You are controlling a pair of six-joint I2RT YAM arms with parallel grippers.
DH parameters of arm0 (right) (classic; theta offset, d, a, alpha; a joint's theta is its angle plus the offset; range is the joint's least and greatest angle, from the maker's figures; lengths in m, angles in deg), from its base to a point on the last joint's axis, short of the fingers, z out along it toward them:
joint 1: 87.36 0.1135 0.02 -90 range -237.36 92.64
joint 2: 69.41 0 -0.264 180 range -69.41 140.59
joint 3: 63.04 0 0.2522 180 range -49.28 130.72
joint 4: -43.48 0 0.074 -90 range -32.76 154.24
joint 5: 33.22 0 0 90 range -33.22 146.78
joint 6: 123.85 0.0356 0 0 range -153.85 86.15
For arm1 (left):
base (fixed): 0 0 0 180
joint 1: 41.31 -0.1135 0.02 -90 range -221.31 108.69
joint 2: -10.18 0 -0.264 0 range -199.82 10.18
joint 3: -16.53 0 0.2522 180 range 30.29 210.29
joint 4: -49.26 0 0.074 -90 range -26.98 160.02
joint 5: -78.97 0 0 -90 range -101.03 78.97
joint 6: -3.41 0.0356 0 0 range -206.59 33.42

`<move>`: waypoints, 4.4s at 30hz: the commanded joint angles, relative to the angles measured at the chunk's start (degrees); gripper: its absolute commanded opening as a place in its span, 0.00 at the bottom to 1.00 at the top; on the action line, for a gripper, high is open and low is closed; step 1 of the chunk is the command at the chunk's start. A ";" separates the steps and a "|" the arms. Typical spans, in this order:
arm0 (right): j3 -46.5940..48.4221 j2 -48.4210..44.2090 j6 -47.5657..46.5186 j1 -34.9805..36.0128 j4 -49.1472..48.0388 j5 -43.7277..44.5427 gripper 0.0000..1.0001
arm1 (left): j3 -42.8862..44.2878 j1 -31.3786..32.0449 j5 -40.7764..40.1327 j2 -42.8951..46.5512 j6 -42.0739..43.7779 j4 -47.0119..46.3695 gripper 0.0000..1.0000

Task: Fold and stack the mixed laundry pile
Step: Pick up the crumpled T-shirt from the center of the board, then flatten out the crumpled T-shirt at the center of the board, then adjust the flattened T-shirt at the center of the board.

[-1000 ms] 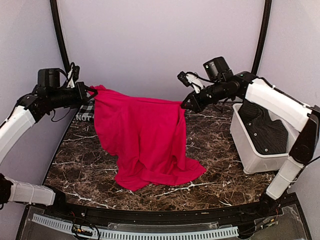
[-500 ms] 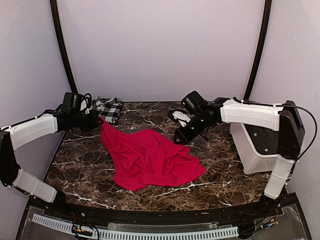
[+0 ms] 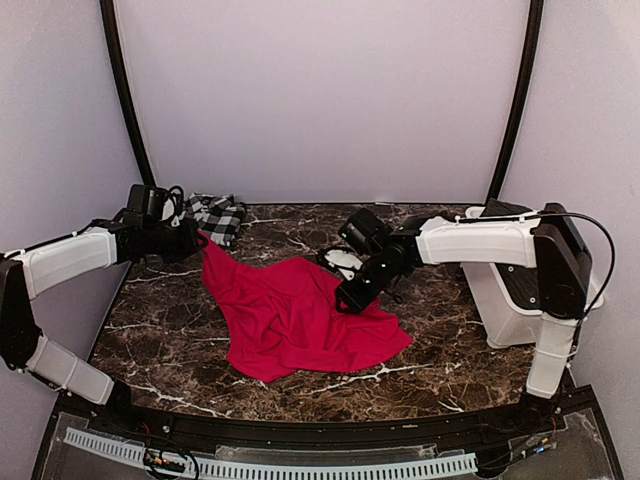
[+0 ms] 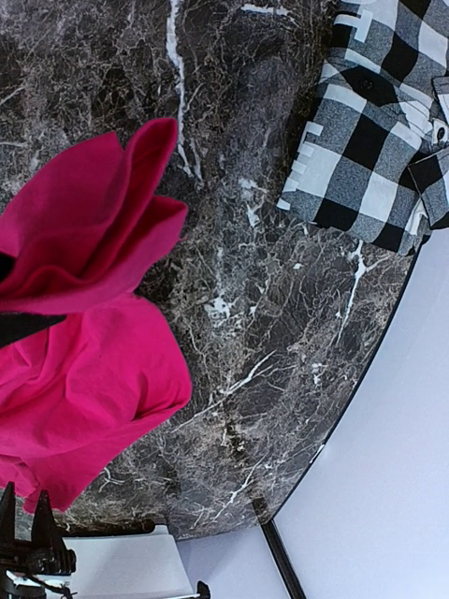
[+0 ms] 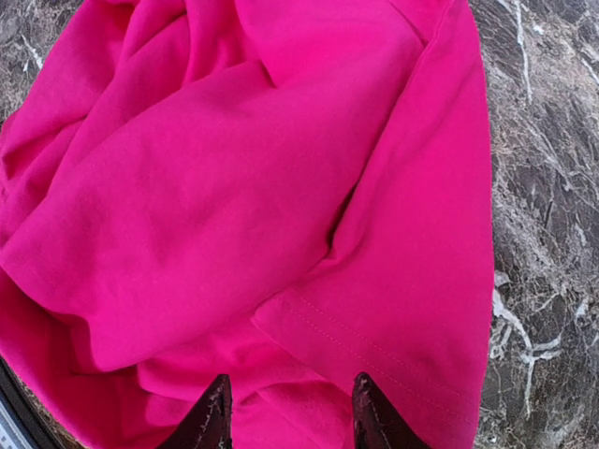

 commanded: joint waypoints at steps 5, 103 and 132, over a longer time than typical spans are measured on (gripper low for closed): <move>2.80 5.17 -1.72 0.49 -2.58 -3.35 0.44 | 2.05 -0.37 -0.06 0.26 -0.15 -0.89 0.00; 14.63 0.69 0.08 -29.23 -13.73 16.99 0.27 | 51.76 -1.88 11.97 -46.38 4.09 -21.38 0.18; -10.19 -13.64 6.05 -22.23 -4.77 -14.41 0.73 | 10.40 17.10 -3.02 -12.09 10.71 3.13 0.82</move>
